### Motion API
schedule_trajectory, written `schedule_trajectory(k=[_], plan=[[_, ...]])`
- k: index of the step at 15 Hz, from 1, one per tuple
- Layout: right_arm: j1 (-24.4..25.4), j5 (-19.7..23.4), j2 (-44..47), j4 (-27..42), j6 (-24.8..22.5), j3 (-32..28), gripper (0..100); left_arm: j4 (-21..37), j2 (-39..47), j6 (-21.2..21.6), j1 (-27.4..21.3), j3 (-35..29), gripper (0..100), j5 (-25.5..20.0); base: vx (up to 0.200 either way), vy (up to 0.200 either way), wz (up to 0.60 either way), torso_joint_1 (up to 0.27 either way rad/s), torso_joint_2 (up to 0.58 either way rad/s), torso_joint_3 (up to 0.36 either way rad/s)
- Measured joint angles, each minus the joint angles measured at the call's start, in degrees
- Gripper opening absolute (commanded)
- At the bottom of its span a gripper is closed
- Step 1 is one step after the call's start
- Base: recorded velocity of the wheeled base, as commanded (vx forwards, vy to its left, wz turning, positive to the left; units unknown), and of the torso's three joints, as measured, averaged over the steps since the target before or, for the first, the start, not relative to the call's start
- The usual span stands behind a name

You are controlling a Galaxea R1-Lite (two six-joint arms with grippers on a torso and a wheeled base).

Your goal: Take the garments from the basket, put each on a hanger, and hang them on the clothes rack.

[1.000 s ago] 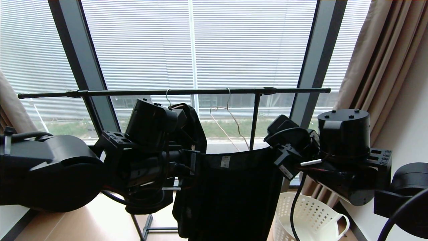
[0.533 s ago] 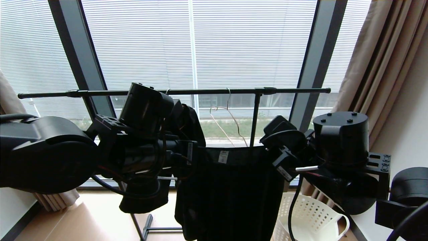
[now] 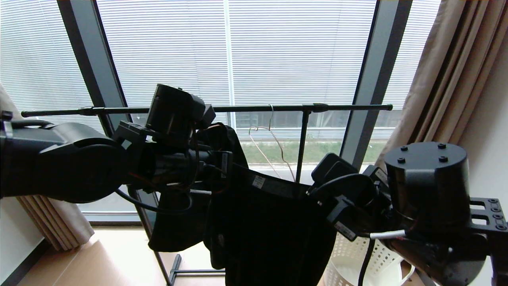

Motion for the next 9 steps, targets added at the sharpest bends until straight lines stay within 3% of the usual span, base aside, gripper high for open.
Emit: schedule_trajectory(k=[4, 9], plan=[[9.5, 0.1, 0.2, 1.5, 8.4, -1.3, 0, 6.2, 4.4, 0.7, 0.1, -11.8, 0, -0.3, 0.0, 0.0, 0.0, 0.0, 0.0, 0.0], [13.7, 0.1, 5.9, 1.5, 21.9, -8.2, 0, 11.6, 9.3, 1.5, -2.0, -22.6, 0, -0.5, 0.0, 0.0, 0.0, 0.0, 0.0, 0.0]])
